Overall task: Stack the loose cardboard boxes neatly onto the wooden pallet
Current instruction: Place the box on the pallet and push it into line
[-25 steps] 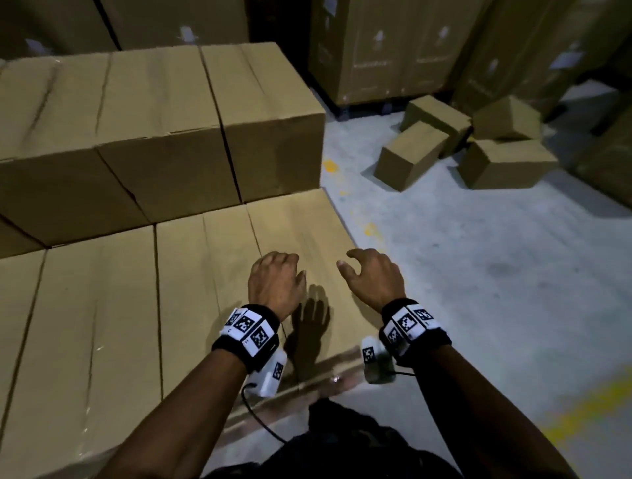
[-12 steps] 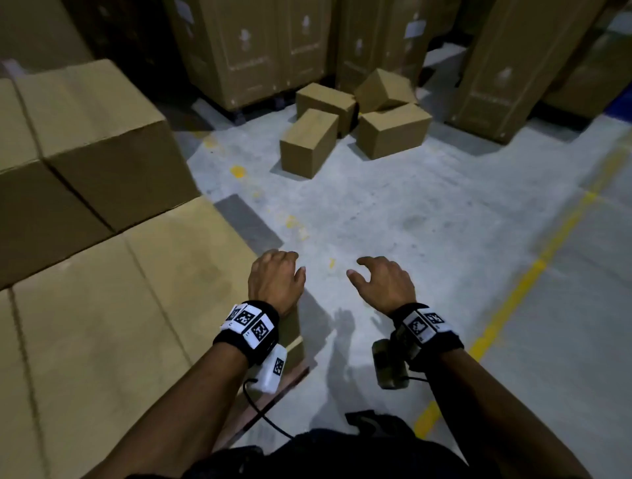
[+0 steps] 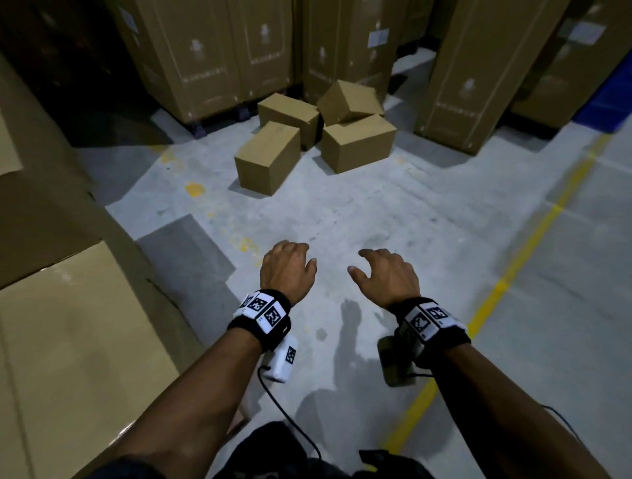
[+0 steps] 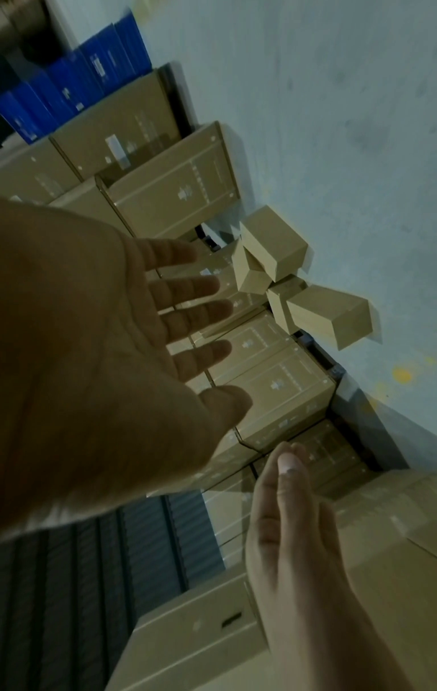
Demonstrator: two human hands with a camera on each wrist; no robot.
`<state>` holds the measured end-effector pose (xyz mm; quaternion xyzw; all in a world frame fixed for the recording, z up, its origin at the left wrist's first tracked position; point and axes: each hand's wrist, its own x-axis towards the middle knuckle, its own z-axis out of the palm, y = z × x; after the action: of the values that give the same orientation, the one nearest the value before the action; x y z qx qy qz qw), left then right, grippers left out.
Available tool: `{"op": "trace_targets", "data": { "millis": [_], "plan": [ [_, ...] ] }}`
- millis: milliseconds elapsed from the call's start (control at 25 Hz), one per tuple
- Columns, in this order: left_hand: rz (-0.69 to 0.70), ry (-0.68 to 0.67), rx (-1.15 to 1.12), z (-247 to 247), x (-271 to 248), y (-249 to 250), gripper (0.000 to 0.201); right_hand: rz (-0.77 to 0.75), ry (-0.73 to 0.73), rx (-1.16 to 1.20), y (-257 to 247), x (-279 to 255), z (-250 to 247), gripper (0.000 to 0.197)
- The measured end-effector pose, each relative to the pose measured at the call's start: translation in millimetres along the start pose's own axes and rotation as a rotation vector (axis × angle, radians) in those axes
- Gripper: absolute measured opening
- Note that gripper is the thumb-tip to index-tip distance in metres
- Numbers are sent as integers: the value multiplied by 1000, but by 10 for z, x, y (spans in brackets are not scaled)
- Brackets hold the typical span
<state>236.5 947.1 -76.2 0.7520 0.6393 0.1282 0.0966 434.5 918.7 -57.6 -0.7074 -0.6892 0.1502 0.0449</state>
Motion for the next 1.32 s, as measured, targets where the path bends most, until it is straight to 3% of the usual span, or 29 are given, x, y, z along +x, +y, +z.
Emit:
{"op": "trace_targets", "data": {
  "millis": [320,520,720,920,1040,1160,1320],
  "plan": [
    [-12,-25,-54,618,1934,-17,42,24,1,-19,450,1876,-93,55],
    [-22,-28,-69,511,3388,-270,43,22,15,-27,425,3236,-297,56],
    [-95,15,-47,243,4452,-643,40,-14,-10,-25,134,4486,-429,55],
    [-228,8,-53,340,5465,-1240,42,-69,-97,49,-132,5935,-245,56],
    [-286,2,-30,408,6320,-1633,38,-65,-185,60,-259,6986,-144,58],
    [-319,-25,-9,326,7240,-1965,47,-98,-247,71,-503,8052,-231,60],
    [-339,-10,24,143,8171,-2348,52,-133,-233,98,-905,9145,-391,61]
  ]
}}
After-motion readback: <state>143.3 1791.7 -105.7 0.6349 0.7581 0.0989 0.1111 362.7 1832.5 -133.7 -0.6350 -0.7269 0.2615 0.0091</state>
